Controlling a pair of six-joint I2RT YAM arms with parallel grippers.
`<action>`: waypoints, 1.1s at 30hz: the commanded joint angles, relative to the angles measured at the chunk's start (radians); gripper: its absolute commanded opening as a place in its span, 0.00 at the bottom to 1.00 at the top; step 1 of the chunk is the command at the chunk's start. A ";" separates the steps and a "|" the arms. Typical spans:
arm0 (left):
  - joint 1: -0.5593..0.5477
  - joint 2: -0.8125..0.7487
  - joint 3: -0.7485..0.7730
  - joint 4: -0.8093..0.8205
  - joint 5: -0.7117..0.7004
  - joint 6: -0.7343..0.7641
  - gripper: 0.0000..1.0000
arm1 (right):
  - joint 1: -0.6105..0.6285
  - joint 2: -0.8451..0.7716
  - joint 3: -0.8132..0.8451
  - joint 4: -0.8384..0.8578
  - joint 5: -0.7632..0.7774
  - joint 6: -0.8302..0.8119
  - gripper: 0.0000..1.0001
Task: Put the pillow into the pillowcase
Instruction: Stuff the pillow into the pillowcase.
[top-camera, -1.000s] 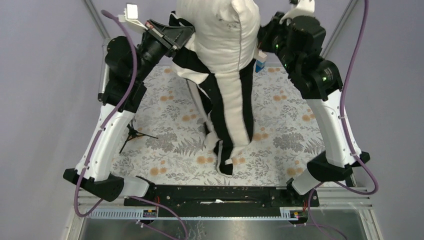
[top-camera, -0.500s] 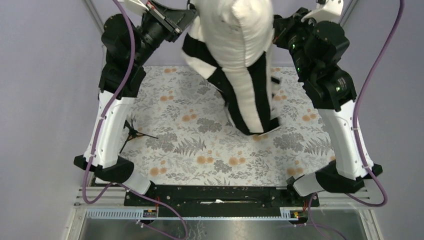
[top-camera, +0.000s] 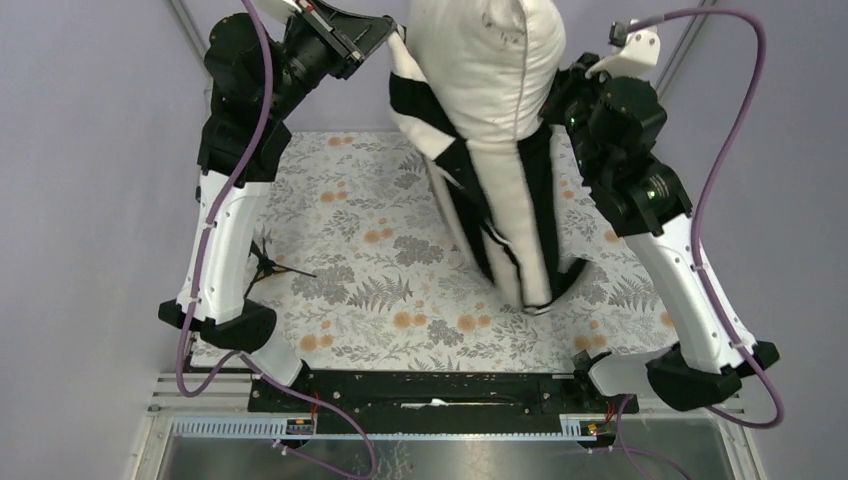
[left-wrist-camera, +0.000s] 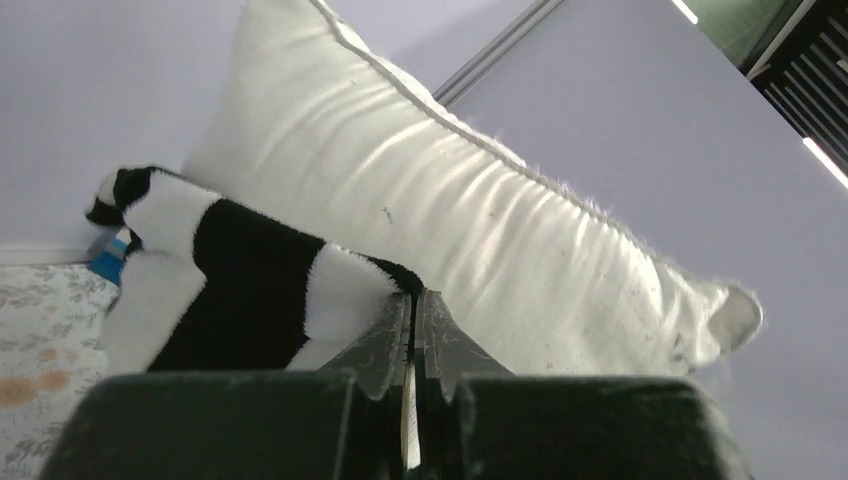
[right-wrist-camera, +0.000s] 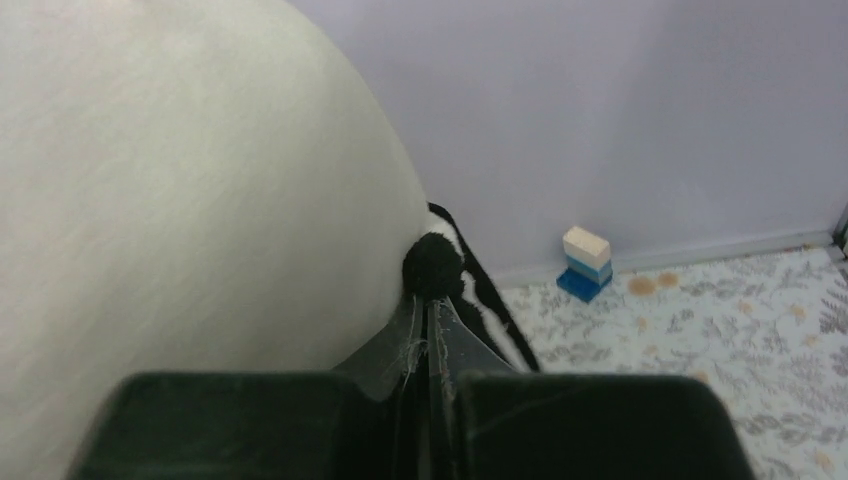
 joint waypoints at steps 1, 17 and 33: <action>0.029 -0.092 -0.228 0.316 0.057 -0.070 0.00 | 0.014 -0.104 -0.207 0.135 -0.053 0.077 0.00; 0.078 -0.328 -0.788 0.347 0.000 -0.037 0.00 | 0.014 -0.196 -0.259 -0.111 -0.492 0.084 0.50; 0.082 -0.378 -0.767 0.323 0.035 -0.029 0.00 | 0.014 -0.258 -0.112 -0.137 -0.548 -0.163 0.97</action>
